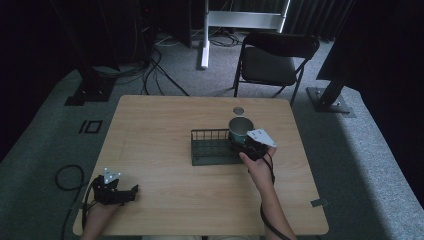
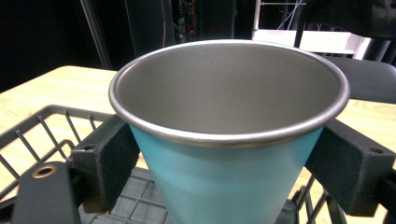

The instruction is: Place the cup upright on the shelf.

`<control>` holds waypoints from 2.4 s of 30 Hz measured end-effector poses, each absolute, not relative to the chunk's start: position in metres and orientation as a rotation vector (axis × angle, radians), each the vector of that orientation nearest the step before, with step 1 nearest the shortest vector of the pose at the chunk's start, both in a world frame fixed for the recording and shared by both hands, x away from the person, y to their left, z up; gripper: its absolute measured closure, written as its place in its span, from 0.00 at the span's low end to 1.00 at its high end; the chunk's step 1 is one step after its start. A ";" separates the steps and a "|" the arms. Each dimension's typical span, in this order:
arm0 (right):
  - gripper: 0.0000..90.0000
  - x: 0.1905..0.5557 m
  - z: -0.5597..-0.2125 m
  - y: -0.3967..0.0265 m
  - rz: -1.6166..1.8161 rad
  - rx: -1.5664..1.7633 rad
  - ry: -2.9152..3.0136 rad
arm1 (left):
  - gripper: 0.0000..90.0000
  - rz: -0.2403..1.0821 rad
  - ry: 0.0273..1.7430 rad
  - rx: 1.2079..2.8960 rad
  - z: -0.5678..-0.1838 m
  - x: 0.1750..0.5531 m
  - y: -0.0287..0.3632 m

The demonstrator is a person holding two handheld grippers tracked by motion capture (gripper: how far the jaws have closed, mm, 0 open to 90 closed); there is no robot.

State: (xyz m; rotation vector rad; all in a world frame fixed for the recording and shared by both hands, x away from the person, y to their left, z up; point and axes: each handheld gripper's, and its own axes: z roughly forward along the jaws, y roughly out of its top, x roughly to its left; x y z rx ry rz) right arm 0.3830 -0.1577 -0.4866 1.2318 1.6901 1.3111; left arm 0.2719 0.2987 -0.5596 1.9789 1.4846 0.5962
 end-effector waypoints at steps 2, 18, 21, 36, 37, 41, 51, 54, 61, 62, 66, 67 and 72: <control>0.15 0.382 -0.491 -0.157 1.285 1.224 1.692 | 0.01 0.596 1.485 1.979 -0.560 0.272 0.299; 0.12 0.365 -0.488 -0.167 1.319 1.252 1.692 | 0.01 0.597 1.485 1.978 -0.560 0.272 0.299; 0.12 0.358 -0.488 -0.173 1.303 1.232 1.709 | 0.01 0.597 1.484 1.978 -0.560 0.272 0.299; 0.12 0.332 -0.504 -0.209 1.252 1.233 1.754 | 0.01 0.597 1.484 1.979 -0.560 0.272 0.299; 0.12 0.331 -0.506 -0.211 1.242 1.237 1.756 | 0.01 0.597 1.484 1.979 -0.560 0.272 0.299; 0.12 0.328 -0.510 -0.216 1.237 1.255 1.758 | 0.01 0.597 1.484 1.980 -0.560 0.272 0.299; 0.12 0.316 -0.532 -0.242 1.140 1.331 1.763 | 0.01 0.597 1.484 1.980 -0.560 0.272 0.299; 0.12 0.314 -0.536 -0.249 1.101 1.347 1.779 | 0.01 0.598 1.484 1.980 -0.560 0.272 0.299; 0.12 0.309 -0.540 -0.265 1.043 1.402 1.796 | 0.01 0.596 1.485 1.980 -0.560 0.272 0.299; 0.12 0.307 -0.542 -0.269 1.027 1.414 1.809 | 0.01 0.596 1.485 1.980 -0.560 0.272 0.299; 0.12 0.304 -0.544 -0.274 1.011 1.419 1.820 | 0.01 0.597 1.485 1.980 -0.560 0.272 0.299; 0.12 0.303 -0.546 -0.277 1.000 1.433 1.829 | 0.01 0.597 1.485 1.980 -0.560 0.272 0.299; 0.12 0.299 -0.550 -0.284 0.979 1.446 1.860 | 0.01 0.597 1.485 1.980 -0.560 0.272 0.299</control>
